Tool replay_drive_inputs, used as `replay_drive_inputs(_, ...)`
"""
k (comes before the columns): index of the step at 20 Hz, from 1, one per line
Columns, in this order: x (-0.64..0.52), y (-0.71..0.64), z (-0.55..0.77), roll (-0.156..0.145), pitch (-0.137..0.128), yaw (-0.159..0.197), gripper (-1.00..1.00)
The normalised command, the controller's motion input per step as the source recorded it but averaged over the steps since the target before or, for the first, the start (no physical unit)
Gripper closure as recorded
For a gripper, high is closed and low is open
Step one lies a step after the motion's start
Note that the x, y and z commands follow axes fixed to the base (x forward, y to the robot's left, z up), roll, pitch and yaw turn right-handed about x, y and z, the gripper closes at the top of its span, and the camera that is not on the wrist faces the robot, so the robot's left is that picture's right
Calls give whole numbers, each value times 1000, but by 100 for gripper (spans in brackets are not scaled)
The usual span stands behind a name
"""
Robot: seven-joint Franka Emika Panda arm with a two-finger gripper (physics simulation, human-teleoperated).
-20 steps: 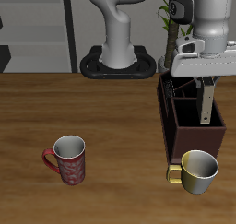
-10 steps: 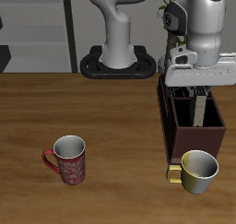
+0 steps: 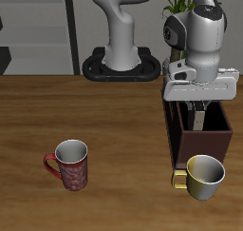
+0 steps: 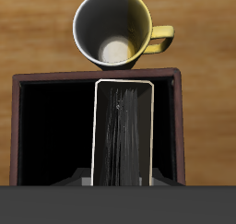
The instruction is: Place the black book into the left desk caddy's front compartment and place the yellow book into the left desk caddy's right compartment and place the red mug into the left desk caddy's left compartment
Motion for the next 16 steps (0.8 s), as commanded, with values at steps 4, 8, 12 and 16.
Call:
replay_drive_inputs(4,48,-88,-180,-11,53,14,100)
replay_drive_inputs(8,41,-75,-262,-12,65,30,100)
replay_drive_inputs(12,-13,-61,-68,-11,42,-9,-100)
replay_drive_inputs(16,-54,-39,12,3,1,3,-100)
